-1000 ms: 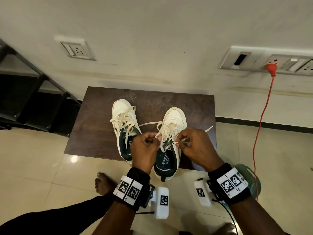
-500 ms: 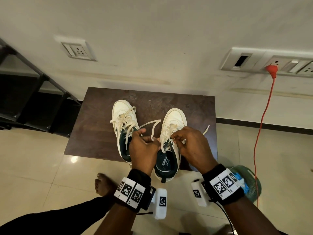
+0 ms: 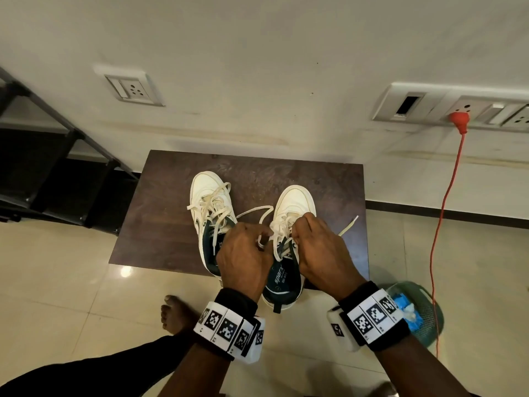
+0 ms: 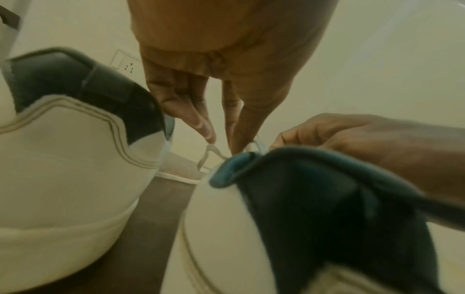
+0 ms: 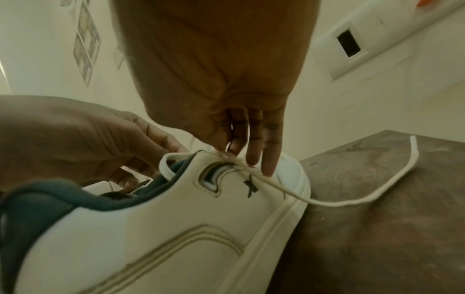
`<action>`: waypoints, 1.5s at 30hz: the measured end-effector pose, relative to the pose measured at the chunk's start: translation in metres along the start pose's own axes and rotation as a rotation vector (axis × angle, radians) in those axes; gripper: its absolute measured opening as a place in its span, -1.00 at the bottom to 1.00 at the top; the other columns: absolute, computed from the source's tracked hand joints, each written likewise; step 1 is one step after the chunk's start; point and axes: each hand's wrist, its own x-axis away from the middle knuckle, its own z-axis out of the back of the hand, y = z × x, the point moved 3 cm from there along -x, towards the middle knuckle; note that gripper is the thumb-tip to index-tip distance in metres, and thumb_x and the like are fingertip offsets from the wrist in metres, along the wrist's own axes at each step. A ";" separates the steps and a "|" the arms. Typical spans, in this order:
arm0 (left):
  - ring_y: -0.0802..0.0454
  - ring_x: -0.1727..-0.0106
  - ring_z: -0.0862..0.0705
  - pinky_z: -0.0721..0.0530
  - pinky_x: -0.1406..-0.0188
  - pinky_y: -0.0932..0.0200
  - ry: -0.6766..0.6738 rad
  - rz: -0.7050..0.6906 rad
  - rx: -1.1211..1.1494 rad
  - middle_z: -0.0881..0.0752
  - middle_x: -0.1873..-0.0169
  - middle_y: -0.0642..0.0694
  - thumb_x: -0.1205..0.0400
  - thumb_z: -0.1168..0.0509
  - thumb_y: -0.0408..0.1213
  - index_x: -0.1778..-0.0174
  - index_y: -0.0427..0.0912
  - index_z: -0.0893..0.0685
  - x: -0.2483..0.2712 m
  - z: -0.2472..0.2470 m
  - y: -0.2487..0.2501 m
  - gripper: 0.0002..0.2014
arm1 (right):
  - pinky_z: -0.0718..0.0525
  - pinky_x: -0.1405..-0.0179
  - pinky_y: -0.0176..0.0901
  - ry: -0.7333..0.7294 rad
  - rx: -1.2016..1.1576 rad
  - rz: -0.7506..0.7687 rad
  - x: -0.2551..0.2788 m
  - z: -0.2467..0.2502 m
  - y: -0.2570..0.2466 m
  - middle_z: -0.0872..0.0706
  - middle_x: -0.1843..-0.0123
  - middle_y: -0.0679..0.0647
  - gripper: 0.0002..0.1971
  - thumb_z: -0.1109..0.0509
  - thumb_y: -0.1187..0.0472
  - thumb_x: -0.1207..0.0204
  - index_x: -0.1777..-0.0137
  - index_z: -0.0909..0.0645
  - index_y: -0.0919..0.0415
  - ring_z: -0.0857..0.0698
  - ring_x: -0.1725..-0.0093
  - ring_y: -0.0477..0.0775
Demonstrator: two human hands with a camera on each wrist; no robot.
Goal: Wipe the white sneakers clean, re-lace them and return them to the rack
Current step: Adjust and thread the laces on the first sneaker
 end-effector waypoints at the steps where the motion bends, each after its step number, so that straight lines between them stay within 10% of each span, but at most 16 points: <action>1: 0.12 0.18 -0.70 -0.75 0.20 0.01 -0.037 -0.019 0.011 -0.73 0.15 0.12 -0.53 -0.55 -0.13 0.09 0.13 -0.82 -0.002 -0.002 0.000 -0.91 | -0.55 0.43 -0.12 -0.002 0.001 0.002 0.001 0.000 0.000 -0.59 -0.03 0.14 -0.67 -0.48 0.33 -0.33 -0.07 -0.52 0.22 -0.59 0.06 0.16; 11: 0.32 0.19 -0.76 -0.78 0.06 0.22 -0.149 0.008 0.190 -0.81 0.20 0.16 -0.50 -0.57 -0.18 -0.04 -0.02 -0.78 -0.011 -0.012 -0.010 -0.78 | -0.70 0.09 -0.07 0.038 -0.305 -0.108 0.000 0.006 0.015 -0.72 0.00 -0.06 -0.93 -0.53 0.13 -0.54 0.01 -0.79 0.03 -0.69 -0.01 0.01; 19: 0.31 0.23 -0.74 -0.75 0.16 0.24 -0.144 -0.055 0.196 -0.79 0.28 0.23 -0.58 -0.52 -0.16 0.08 0.06 -0.81 -0.008 -0.013 -0.011 -0.96 | -0.50 0.47 -0.08 0.060 -0.043 0.012 0.000 -0.001 -0.002 -0.60 0.05 0.15 -0.72 -0.49 0.40 -0.30 0.01 -0.54 0.25 -0.60 0.19 0.17; 24: 0.23 0.19 -0.73 -0.69 0.15 0.15 -0.129 -0.120 0.125 -0.78 0.21 0.18 -0.66 -0.40 -0.22 0.03 0.06 -0.73 -0.008 -0.013 -0.010 -0.94 | -0.70 0.26 0.00 0.140 -0.260 -0.016 0.008 0.006 -0.001 -0.65 0.03 0.05 -0.91 -0.28 0.26 -0.66 -0.11 -0.52 0.19 -0.65 0.13 0.07; 28: 0.17 0.17 -0.70 -0.57 0.19 0.18 -0.138 -0.148 0.059 -0.76 0.16 0.14 -0.69 -0.35 -0.21 0.00 0.05 -0.69 -0.008 -0.014 -0.010 -0.95 | -0.77 0.09 0.00 0.138 -0.390 -0.074 0.005 0.007 0.011 -0.71 -0.09 0.00 -0.82 -0.44 0.32 -0.57 -0.14 -0.65 0.16 -0.72 -0.03 0.01; 39: 0.29 0.15 -0.70 -0.73 0.11 0.19 -0.156 -0.158 0.082 -0.75 0.14 0.19 -0.64 -0.43 -0.20 -0.03 0.06 -0.73 -0.008 -0.016 -0.015 -0.91 | -0.73 0.30 0.18 0.147 -0.315 -0.028 0.005 0.006 0.005 -0.73 0.11 0.10 -0.87 -0.21 0.14 -0.72 -0.15 -0.48 0.16 -0.72 0.23 0.16; 45: 0.19 0.12 -0.68 -0.64 0.12 0.15 -0.160 -0.195 0.010 -0.72 0.09 0.14 -0.69 -0.36 -0.19 -0.03 0.06 -0.64 -0.006 -0.016 -0.011 -0.94 | -0.79 0.02 0.05 0.127 -0.484 -0.112 0.003 0.006 0.018 -0.74 -0.10 -0.04 -0.75 -0.57 0.25 -0.50 -0.15 -0.69 0.12 -0.74 -0.02 -0.05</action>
